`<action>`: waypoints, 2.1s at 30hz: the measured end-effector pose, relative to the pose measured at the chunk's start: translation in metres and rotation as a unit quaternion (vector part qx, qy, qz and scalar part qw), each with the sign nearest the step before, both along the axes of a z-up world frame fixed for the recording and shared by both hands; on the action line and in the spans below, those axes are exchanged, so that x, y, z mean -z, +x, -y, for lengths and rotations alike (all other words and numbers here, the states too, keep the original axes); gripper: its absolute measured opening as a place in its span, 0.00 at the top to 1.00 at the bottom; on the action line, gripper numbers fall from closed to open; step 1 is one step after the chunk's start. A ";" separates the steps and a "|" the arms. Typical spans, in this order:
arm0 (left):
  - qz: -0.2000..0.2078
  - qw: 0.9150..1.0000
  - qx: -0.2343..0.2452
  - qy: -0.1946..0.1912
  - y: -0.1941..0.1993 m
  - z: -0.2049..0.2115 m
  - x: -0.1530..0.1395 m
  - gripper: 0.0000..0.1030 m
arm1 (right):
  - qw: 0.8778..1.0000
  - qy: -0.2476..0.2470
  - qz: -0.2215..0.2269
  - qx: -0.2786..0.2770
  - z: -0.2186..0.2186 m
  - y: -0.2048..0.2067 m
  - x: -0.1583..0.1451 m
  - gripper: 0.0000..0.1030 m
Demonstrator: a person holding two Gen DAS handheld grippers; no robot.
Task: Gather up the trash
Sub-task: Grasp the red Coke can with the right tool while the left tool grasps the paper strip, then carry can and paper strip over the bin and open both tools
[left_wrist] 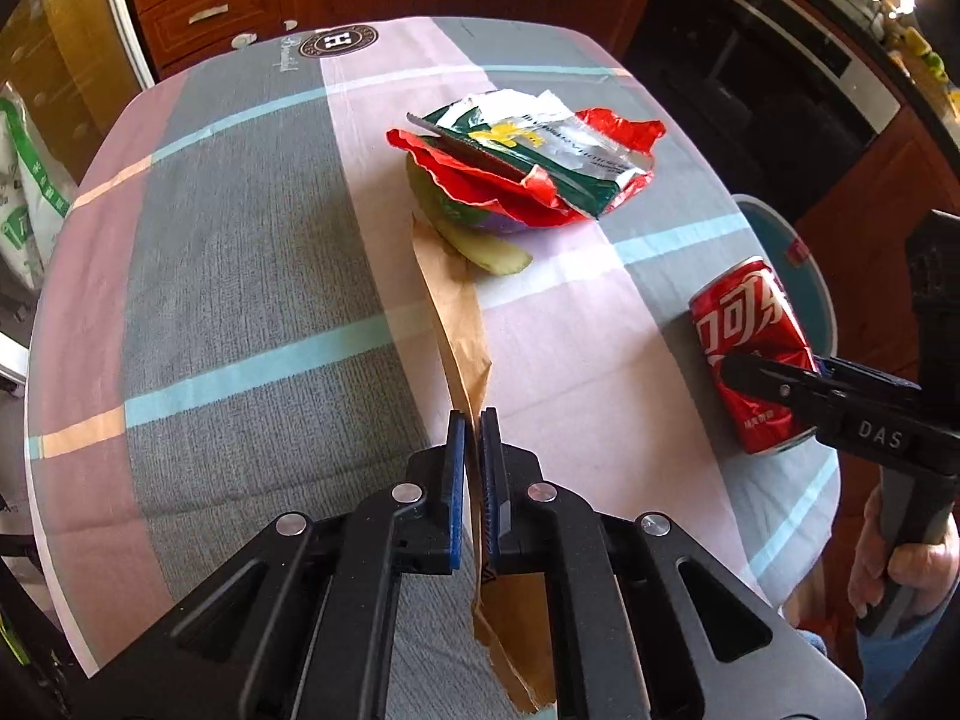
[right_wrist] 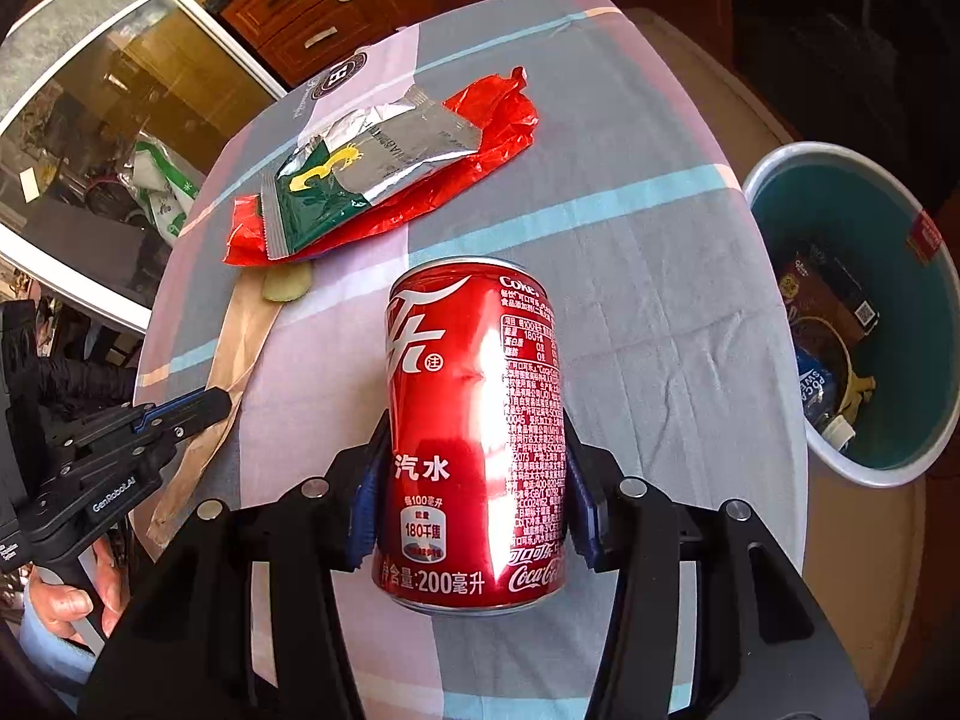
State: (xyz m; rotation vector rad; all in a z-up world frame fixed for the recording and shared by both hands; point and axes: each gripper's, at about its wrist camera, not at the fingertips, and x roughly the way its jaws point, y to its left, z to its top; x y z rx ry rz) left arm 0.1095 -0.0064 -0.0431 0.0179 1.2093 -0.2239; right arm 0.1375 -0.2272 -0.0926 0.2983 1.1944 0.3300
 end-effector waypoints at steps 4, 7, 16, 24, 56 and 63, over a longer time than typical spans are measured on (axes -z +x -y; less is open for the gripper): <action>0.005 1.000 0.009 0.002 -0.011 0.003 -0.009 0.95 | 1.000 0.008 0.000 0.005 0.004 -0.004 -0.002 0.54; 0.009 1.000 0.011 -0.008 -0.018 0.002 -0.017 0.95 | 1.000 0.012 0.007 0.004 0.005 -0.008 -0.006 0.54; 0.031 0.998 0.055 -0.018 -0.039 0.026 -0.047 0.95 | 0.999 0.033 0.028 -0.004 0.010 -0.018 -0.021 0.54; 0.064 0.989 0.133 -0.020 -0.018 0.100 -0.073 0.95 | 0.995 0.047 0.060 0.058 0.066 -0.024 -0.045 0.54; -0.013 0.967 0.254 -0.024 0.080 0.334 -0.002 0.94 | 0.962 0.017 0.018 0.273 0.266 -0.015 0.004 0.54; -0.031 0.970 0.241 -0.026 0.101 0.341 0.014 0.83 | 0.959 0.015 0.007 0.283 0.268 -0.002 0.014 0.46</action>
